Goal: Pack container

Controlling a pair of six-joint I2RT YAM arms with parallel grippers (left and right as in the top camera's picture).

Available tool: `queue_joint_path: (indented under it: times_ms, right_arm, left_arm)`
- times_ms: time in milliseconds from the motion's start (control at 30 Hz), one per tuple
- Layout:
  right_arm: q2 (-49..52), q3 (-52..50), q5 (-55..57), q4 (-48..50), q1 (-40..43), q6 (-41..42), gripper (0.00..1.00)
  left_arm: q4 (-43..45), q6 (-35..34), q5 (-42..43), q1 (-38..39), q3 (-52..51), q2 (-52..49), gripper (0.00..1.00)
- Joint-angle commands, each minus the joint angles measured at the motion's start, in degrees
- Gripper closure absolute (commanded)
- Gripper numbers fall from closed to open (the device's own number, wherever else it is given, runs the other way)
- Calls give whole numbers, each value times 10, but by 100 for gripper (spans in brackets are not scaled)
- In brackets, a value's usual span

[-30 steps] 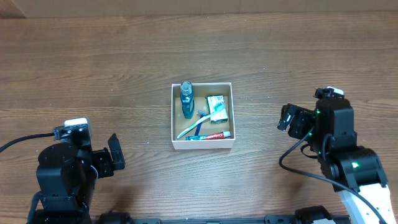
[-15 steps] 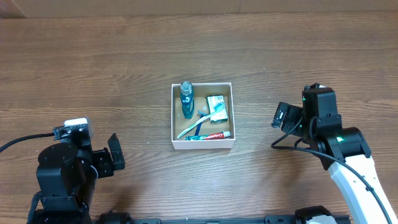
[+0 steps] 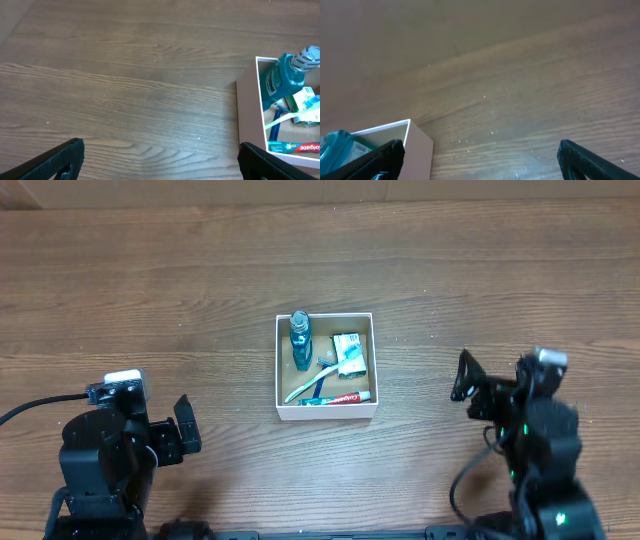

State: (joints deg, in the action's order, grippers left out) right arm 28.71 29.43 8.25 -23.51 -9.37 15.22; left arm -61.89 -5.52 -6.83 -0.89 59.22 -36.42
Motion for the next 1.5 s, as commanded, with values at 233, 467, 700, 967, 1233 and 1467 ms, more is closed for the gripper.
queue_joint_path:
  times_ms: [233, 467, 700, 967, 1233, 1467]
  right_arm:
    - [-210, -132, -44, 115, 1, -148, 0]
    - [-227, -134, -45, 115, 3, -198, 0]
    - [-283, -192, -50, 172, 5, -197, 0]
    - [-286, -263, -27, 255, 13, -200, 0]
    - [-286, -290, -60, 187, 24, -200, 0]
    - [-286, -290, -67, 187, 23, -198, 0]
  left_arm:
    - [2, 13, 5, -2, 0, 0, 0]
    - [2, 13, 5, -2, 0, 0, 0]
    - [2, 13, 5, -2, 0, 0, 0]
    - [2, 13, 5, -2, 0, 0, 0]
    - [2, 13, 5, -2, 0, 0, 0]
    - [2, 13, 5, -2, 0, 0, 0]
